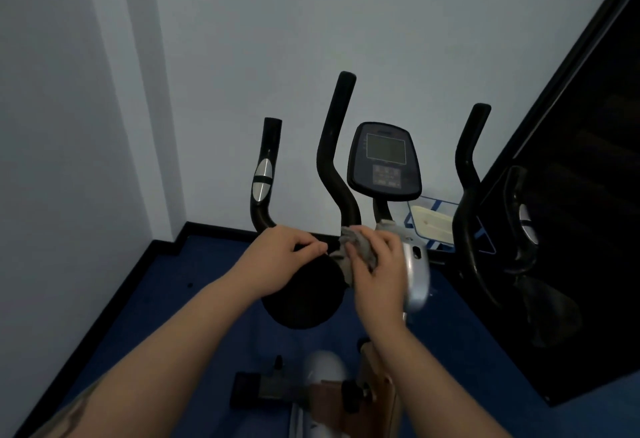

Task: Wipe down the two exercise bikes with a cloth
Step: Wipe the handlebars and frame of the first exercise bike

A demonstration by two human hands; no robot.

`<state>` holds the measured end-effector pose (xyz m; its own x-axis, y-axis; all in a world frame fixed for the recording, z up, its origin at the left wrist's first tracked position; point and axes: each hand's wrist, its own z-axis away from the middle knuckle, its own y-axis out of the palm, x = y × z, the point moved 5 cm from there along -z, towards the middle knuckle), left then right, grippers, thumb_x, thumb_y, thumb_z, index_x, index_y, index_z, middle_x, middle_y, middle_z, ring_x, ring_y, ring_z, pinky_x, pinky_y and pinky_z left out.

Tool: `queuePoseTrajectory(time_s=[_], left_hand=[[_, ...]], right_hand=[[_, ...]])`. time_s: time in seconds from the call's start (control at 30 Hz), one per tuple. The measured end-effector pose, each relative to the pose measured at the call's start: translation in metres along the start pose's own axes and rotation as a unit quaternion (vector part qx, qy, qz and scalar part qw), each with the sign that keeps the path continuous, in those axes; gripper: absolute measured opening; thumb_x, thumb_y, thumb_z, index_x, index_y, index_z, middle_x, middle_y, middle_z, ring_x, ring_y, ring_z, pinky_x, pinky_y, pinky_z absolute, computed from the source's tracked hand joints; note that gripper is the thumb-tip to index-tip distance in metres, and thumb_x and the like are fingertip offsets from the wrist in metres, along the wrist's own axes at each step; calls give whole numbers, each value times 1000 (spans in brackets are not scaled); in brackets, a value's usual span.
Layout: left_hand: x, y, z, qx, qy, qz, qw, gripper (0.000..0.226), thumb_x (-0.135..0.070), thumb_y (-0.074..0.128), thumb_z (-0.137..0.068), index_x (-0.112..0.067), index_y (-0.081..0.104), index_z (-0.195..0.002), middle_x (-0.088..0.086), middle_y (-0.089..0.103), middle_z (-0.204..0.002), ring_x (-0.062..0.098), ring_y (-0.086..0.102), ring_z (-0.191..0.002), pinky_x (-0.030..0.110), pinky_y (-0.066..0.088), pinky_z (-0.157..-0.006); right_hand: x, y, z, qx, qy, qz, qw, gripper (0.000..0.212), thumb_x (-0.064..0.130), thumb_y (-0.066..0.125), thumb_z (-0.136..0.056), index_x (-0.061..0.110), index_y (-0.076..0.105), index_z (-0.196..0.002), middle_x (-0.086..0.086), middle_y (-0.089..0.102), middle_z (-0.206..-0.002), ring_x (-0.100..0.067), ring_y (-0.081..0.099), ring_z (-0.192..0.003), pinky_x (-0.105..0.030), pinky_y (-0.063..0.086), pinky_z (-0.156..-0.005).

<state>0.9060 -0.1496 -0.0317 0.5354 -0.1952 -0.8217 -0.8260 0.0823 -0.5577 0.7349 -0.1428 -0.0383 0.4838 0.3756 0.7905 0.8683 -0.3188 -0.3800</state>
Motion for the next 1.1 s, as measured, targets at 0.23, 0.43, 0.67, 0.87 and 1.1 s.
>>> queuePoseTrajectory(time_s=[0.23, 0.43, 0.67, 0.87, 1.1], left_hand=[[0, 0, 2, -1, 0, -11, 1000, 22, -38, 57, -96, -31, 76, -88, -17, 71, -75, -2, 63, -71, 22, 47, -63], [0, -1, 2, -4, -3, -14, 1000, 24, -39, 57, -96, -25, 77, -92, -8, 73, -82, 5, 66, -77, 36, 54, -76], [-4, -1, 3, -1, 2, -22, 1000, 25, -39, 56, -96, -26, 77, -88, -6, 72, -76, 8, 65, -72, 39, 54, -73], [-2, 0, 4, -4, 1, -21, 1000, 22, -39, 57, -96, -30, 76, -90, -10, 73, -80, 3, 65, -75, 34, 54, -74], [-2, -2, 3, -8, -4, -21, 1000, 22, -39, 57, -96, -28, 77, -95, -12, 73, -81, 2, 65, -76, 33, 54, -76]], right_hand=[[0, 1, 13, 16, -8, -22, 1000, 35, 4, 71, -85, 29, 69, -109, 10, 49, -104, 8, 51, -98, -5, 42, -83], [3, 3, 40, -63, 6, -26, 998, 32, 5, 71, -85, 27, 68, -109, 11, 49, -103, 10, 53, -97, 0, 39, -80], [4, 2, -1, -13, 24, -10, 1000, 30, 11, 73, -85, 26, 69, -111, 15, 49, -101, 15, 48, -96, -1, 37, -80], [3, 0, 27, -26, 6, -12, 1000, 31, 8, 73, -84, 24, 70, -110, 8, 50, -103, 9, 51, -98, -1, 39, -81], [7, 6, 33, -62, -10, -6, 998, 32, 5, 70, -86, 23, 70, -113, 11, 48, -103, 7, 51, -97, -3, 39, -82]])
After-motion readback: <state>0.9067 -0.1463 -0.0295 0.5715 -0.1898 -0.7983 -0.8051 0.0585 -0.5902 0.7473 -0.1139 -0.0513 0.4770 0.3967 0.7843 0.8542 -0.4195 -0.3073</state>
